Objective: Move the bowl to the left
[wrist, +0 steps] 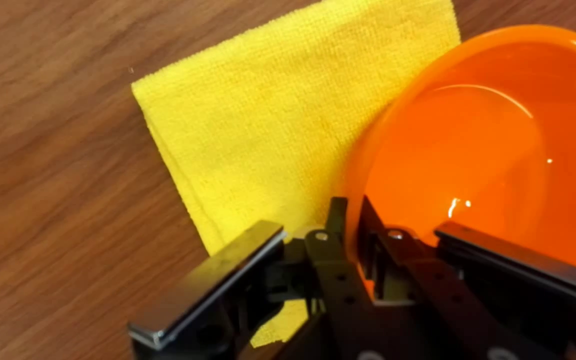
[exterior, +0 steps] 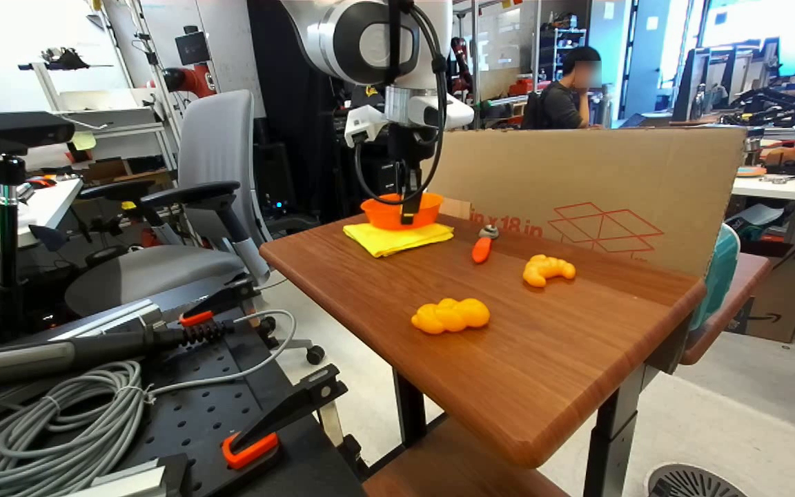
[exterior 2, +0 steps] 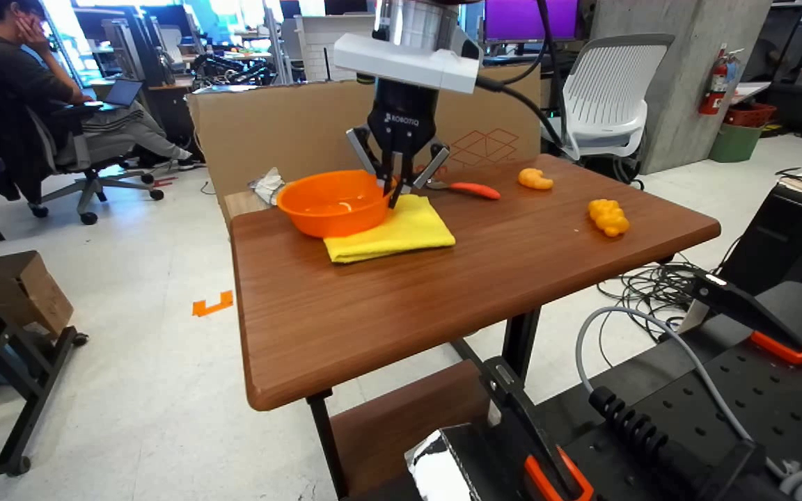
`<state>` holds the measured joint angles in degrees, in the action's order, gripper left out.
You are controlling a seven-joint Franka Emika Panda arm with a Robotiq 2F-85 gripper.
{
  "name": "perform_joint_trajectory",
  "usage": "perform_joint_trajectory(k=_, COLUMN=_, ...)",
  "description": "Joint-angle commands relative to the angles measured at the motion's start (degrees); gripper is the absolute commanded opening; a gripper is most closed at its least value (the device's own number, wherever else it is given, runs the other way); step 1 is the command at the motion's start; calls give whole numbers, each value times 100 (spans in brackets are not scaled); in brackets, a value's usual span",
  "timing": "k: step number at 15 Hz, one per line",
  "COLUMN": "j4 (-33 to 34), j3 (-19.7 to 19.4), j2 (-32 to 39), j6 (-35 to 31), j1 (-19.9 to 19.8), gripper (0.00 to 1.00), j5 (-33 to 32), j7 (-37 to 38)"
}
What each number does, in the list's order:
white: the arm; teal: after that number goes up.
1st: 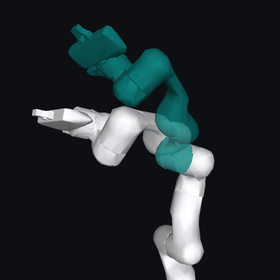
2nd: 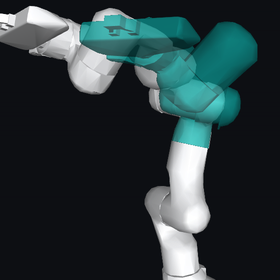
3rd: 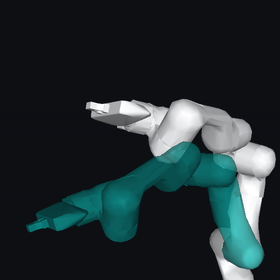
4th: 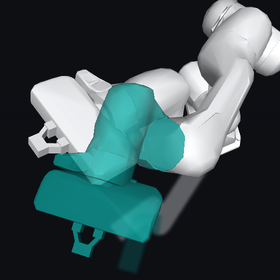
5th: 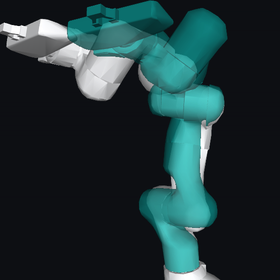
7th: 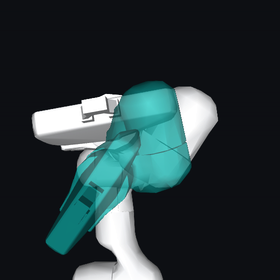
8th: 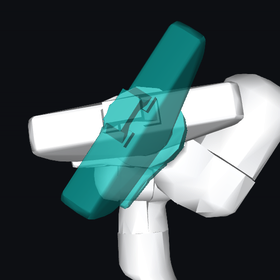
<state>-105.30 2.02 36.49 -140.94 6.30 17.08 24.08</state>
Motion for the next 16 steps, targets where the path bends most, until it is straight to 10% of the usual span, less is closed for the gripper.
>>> perform_joint_trajectory(k=1, j4=274, j3=-50, j2=150, j6=296, j1=-23, gripper=2, j5=-29, j7=56)
perform_joint_trajectory(k=2, j4=285, j3=-59, j2=142, j6=339, j1=-17, gripper=32, j5=-44, j7=57)
perform_joint_trajectory(k=12, j4=110, j3=-94, j2=-40, j6=338, j1=-20, gripper=98, j5=-27, j7=36)
perform_joint_trajectory(k=16, j4=-190, j3=-36, j2=-443, j6=292, j1=-61, gripper=100, j5=60, j7=-31)
